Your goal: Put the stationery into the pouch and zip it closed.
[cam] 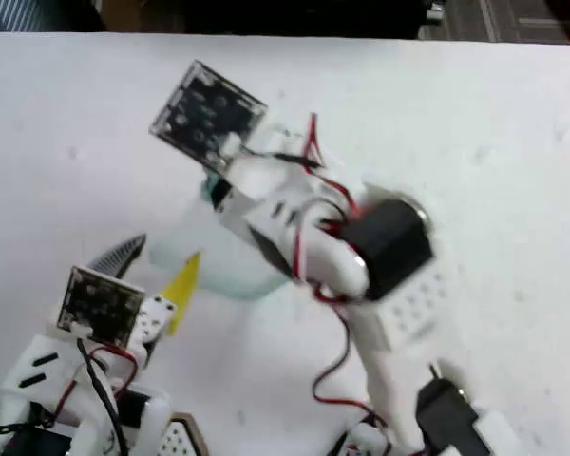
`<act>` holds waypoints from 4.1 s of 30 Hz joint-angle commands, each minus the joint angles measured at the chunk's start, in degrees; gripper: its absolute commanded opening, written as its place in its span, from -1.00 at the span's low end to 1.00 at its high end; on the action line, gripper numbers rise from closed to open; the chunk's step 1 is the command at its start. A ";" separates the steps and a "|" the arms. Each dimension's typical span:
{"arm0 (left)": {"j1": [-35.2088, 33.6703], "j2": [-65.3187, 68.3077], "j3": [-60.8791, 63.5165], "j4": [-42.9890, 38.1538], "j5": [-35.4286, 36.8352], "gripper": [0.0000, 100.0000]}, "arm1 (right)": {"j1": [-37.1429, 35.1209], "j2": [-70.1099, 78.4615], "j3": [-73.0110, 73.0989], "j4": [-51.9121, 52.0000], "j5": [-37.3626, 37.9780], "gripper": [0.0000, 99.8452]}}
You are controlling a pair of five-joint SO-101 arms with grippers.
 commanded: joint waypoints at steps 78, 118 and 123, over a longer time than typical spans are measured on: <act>21.05 -8.84 -6.68 15.30 -30.77 -0.51 | -22.37 -34.15 38.86 3.38 4.04 -0.97; 26.68 -8.75 -2.20 2.02 -1.14 -0.51 | -9.45 -18.24 7.74 3.38 -1.85 -0.97; 24.75 -8.75 -11.87 7.56 -3.43 -0.51 | -9.45 -18.68 14.33 3.30 -0.97 -0.97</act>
